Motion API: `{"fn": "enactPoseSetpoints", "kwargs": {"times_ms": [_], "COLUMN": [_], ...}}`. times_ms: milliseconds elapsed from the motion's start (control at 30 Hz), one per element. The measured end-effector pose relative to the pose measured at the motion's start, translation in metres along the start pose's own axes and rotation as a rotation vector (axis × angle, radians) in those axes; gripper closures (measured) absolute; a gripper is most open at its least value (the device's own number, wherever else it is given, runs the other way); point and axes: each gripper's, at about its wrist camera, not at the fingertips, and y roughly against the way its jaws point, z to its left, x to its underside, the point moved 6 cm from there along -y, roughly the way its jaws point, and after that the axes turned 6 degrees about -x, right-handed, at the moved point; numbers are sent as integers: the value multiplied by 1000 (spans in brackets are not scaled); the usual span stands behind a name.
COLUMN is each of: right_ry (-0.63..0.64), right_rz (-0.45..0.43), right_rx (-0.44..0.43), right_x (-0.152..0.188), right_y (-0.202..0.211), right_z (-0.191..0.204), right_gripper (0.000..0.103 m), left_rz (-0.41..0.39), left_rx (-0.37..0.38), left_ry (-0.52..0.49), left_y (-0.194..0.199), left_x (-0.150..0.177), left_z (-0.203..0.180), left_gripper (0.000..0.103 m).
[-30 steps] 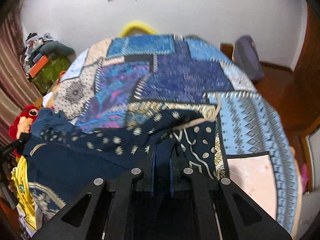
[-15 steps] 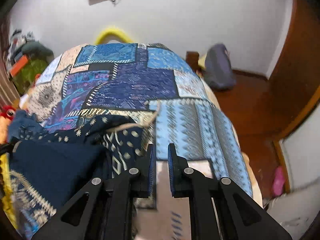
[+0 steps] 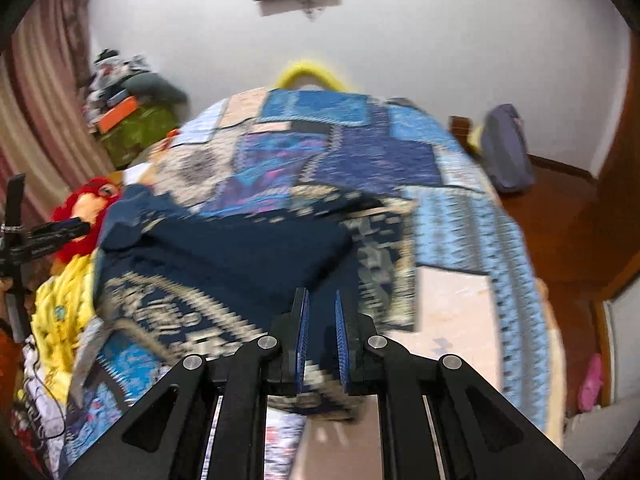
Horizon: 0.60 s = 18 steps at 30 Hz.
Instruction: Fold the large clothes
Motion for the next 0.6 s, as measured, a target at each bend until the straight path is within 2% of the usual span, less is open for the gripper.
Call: {"fn": "enactPoseSetpoints", "kwargs": {"times_ms": [100,267,433,533,600], "right_ry": [24,57,63,54,47], "right_rz": [24,94,92,64,38], "right_rx": [-31,-8,8,20,49], "right_x": [9,20,8,-14,-33], "right_y": [-20,-65,-95,-107,-114], "right_z": [19,30,23,14,6], "right_gripper": [95,95,95,95,95], "left_rz": [35,16,28,20,2], "left_rx": [28,12,-25,-11,-40], "left_ry": [-32,-35,-2,37,50], "left_y": [-17,-43,-85,-98,-103], "left_x": [15,17,-4,-28,-48], "left_z": [-25,-46,-41,-30,-22], "left_gripper": [48,48,48,47,47]}}
